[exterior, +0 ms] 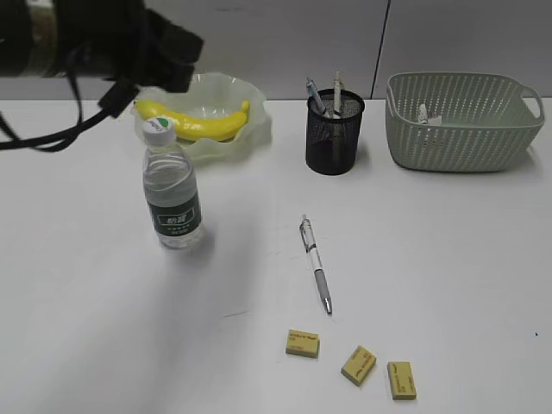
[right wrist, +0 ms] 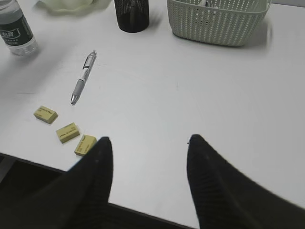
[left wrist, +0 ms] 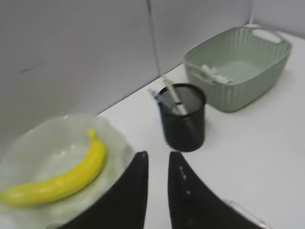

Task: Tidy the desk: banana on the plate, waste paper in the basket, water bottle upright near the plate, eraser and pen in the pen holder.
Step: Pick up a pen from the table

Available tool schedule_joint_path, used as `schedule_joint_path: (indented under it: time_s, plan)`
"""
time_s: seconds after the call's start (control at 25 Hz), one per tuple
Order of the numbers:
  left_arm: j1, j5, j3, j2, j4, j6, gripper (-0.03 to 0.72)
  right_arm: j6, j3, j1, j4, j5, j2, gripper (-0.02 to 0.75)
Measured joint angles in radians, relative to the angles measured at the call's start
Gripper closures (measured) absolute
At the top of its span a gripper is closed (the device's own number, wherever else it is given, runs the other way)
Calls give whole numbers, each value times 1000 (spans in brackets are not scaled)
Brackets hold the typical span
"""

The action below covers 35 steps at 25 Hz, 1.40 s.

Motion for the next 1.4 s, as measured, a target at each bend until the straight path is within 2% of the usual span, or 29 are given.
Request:
schedule_joint_path:
  time_s: [0.12, 0.28, 0.4, 0.48, 0.52, 0.56, 0.64, 0.72, 0.84, 0.96, 1.12, 1.28, 1.4]
  plan:
    - [23, 96, 147, -113, 0, 12, 578, 0, 0, 0, 0, 0, 0, 335]
    - [98, 126, 341, -257, 0, 33, 578, 0, 0, 0, 0, 0, 0, 335]
    - [156, 189, 447, -317, -7, 125, 578, 0, 0, 0, 0, 0, 0, 335]
    - [166, 291, 480, -337, -22, 181, 579, 0, 0, 0, 0, 0, 0, 335]
    - [166, 328, 484, -347, -78, 241, 579, 0, 0, 0, 0, 0, 0, 335]
    - [166, 370, 484, -355, -164, 347, 579, 0, 0, 0, 0, 0, 0, 335]
    - [163, 486, 475, -360, -375, 590, 579, 1, 0, 0, -1, 0, 0, 335]
    - [160, 646, 429, -360, -639, 758, 579, 1, 0, 0, -1, 0, 0, 335]
    - [160, 840, 366, -398, -941, 914, 579, 1, 0, 0, -1, 0, 0, 335]
    - [160, 865, 360, -544, -1207, 1093, 576, 1, 0, 0, -1, -1, 0, 343]
    - [160, 900, 353, -842, -1443, 1328, 522, 1, 0, 0, -1, -1, 0, 379]
    - [160, 1068, 353, -1079, -1625, 1522, 371, 1, 0, 0, 0, -1, 0, 419]
    - [160, 1201, 353, -1206, -1693, 1557, 241, 2, 0, 0, 0, -1, 0, 429]
